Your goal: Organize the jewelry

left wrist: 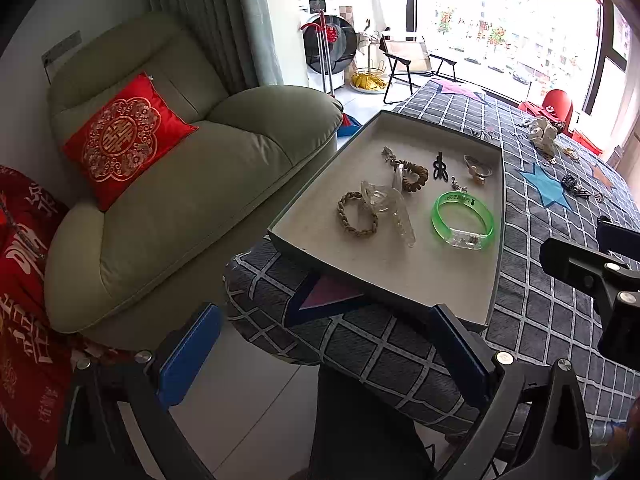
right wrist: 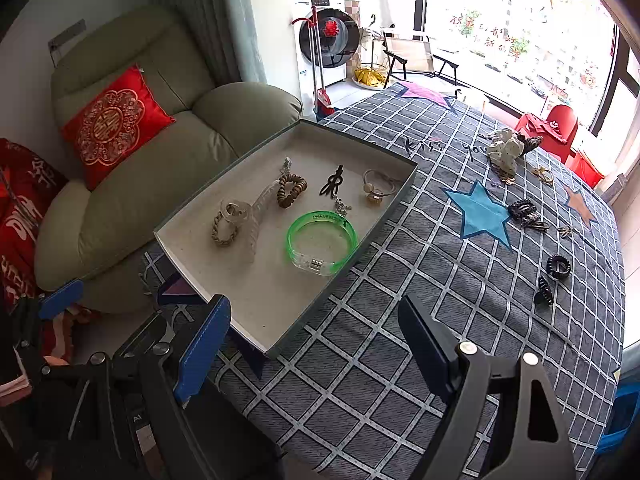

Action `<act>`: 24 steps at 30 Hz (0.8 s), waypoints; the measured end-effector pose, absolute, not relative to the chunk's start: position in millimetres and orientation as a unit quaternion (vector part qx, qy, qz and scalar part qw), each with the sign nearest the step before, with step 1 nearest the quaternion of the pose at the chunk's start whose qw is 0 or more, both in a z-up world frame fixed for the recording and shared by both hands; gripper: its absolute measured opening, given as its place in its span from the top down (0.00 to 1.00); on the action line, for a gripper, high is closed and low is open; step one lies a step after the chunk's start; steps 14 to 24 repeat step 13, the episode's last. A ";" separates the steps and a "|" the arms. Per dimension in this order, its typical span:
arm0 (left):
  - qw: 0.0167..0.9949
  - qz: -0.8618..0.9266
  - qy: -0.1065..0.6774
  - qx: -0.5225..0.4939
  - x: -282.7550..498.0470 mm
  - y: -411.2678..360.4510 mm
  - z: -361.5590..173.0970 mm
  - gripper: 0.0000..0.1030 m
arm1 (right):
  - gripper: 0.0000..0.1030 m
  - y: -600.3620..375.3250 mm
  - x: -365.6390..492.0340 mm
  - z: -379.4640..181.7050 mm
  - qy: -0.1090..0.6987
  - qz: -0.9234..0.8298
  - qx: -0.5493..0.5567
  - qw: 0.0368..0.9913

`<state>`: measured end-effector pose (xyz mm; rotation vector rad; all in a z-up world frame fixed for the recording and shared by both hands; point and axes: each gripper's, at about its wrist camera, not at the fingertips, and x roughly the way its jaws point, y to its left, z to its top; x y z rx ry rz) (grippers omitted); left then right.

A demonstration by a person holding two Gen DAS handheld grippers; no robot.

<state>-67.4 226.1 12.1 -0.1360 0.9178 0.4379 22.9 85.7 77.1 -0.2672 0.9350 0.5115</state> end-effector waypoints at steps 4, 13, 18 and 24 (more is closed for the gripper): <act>0.870 0.210 0.441 -0.066 -66.2 225.5 11.9 0.00 | 0.15 85.3 23.4 77.0 0.445 0.244 -0.127 0.853; 0.876 0.211 0.429 -0.068 -66.3 224.8 14.9 0.00 | 0.15 88.0 19.8 75.6 0.447 0.245 -0.126 0.851; 0.876 0.211 0.429 -0.068 -66.3 224.8 14.9 0.00 | 0.15 88.0 19.8 75.6 0.447 0.245 -0.126 0.851; 0.876 0.211 0.429 -0.068 -66.3 224.8 14.9 0.00 | 0.15 88.0 19.8 75.6 0.447 0.245 -0.126 0.851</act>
